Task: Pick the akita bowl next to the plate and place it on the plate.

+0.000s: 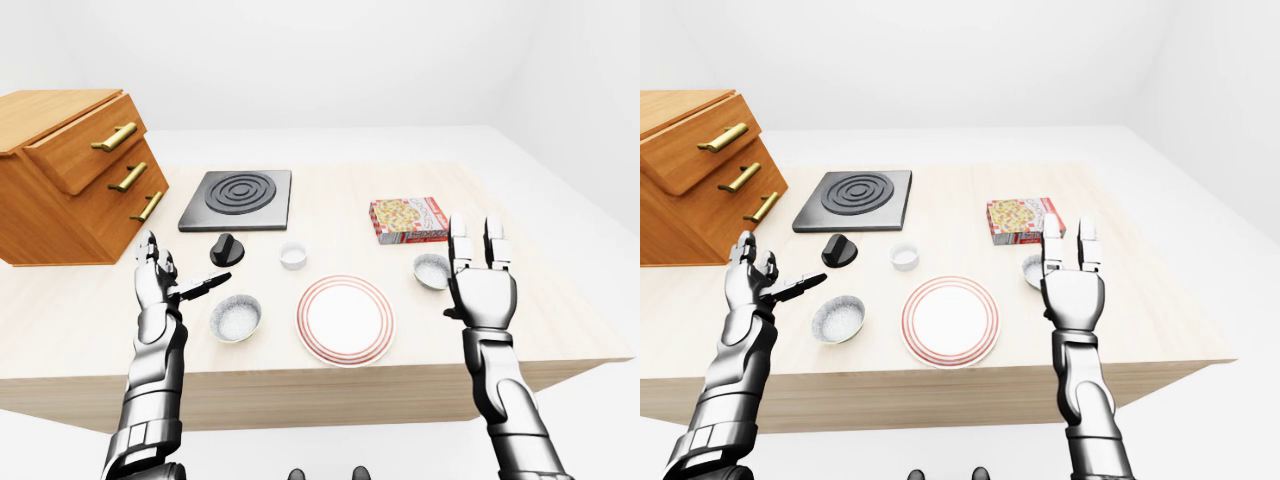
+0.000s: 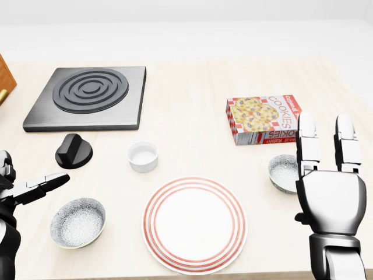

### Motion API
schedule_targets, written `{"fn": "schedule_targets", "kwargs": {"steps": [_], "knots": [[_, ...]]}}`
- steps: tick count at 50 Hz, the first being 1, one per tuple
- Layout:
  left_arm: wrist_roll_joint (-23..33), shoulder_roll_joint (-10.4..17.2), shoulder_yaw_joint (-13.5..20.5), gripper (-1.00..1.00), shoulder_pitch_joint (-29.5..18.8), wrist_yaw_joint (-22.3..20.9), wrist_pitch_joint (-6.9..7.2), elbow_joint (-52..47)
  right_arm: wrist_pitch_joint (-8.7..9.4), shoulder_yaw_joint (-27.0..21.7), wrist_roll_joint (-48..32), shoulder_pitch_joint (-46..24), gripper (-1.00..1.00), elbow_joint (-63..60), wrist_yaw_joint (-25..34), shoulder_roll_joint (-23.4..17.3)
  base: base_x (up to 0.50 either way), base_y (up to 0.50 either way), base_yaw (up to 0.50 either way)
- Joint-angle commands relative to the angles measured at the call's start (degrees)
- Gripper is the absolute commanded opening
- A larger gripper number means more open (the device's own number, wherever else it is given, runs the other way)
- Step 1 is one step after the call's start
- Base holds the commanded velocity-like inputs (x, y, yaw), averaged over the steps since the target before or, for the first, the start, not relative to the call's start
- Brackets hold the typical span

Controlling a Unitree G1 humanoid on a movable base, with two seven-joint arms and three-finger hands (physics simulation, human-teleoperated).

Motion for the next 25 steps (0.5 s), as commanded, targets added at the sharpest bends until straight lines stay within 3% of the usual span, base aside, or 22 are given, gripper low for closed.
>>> {"fn": "schedule_targets", "kwargs": {"steps": [1,4,6,7,8,9,10,11,14,20,22,25], "knots": [[-0.10,0.00,0.08,1.00,-0.16,-0.16,-0.44,0.78,-0.88,0.87,1.27,-2.30,1.00,6.28,-3.35,-0.56,0.00,0.00,0.00],[-0.17,0.00,0.00,1.00,-0.04,-0.04,-0.13,0.33,-1.01,1.20,1.63,-3.19,1.00,8.00,-3.69,-0.81,0.00,0.00,0.00],[-0.15,0.05,0.03,1.00,-0.33,-0.27,-0.87,1.41,-1.16,1.74,1.65,-3.96,1.00,9.96,-3.69,-0.81,0.00,0.00,0.00],[-0.30,0.00,-0.09,1.00,0.26,0.31,0.78,-0.93,-1.11,1.94,1.70,-3.99,1.00,10.02,-3.69,-0.82,0.00,0.00,0.00],[-0.12,-0.02,-0.02,1.00,-0.16,-0.12,-0.49,0.81,-1.25,2.11,1.92,-4.26,1.00,10.44,-3.69,-0.84,0.00,0.00,0.00],[-0.11,-0.01,-0.02,1.00,-0.21,-0.15,-0.59,0.97,-1.24,2.15,1.95,-4.28,1.00,10.47,-3.69,-0.85,0.00,0.00,0.00],[-0.20,-0.03,-0.09,1.00,0.20,0.23,0.53,-0.61,-1.28,2.29,2.04,-4.03,1.00,9.81,-3.69,-0.83,0.00,0.00,0.00],[-0.18,-0.04,-0.06,1.00,0.18,0.26,0.64,-0.70,-1.28,2.37,2.04,-3.96,1.00,9.75,-3.69,-0.82,0.00,0.00,0.00],[-0.04,-0.03,0.01,1.00,-0.18,-0.15,-0.56,0.87,-1.31,2.54,2.00,-3.70,1.00,9.35,-3.69,-0.75,0.00,0.00,0.00],[-0.09,0.05,-0.11,1.00,-0.57,-0.31,-1.57,2.34,-1.63,2.77,1.88,-3.85,1.00,10.46,-3.69,-0.67,0.00,0.00,0.00],[-0.07,0.11,-0.14,1.00,-1.00,-0.62,-2.64,3.89,-1.65,2.82,2.00,-3.99,1.00,10.88,-3.69,-0.72,0.00,0.00,0.00],[-0.31,0.01,-0.35,1.00,0.08,0.42,0.30,-0.31,-1.87,2.89,2.20,-4.44,1.00,12.42,-3.69,-0.86,0.00,0.00,0.00]]}}
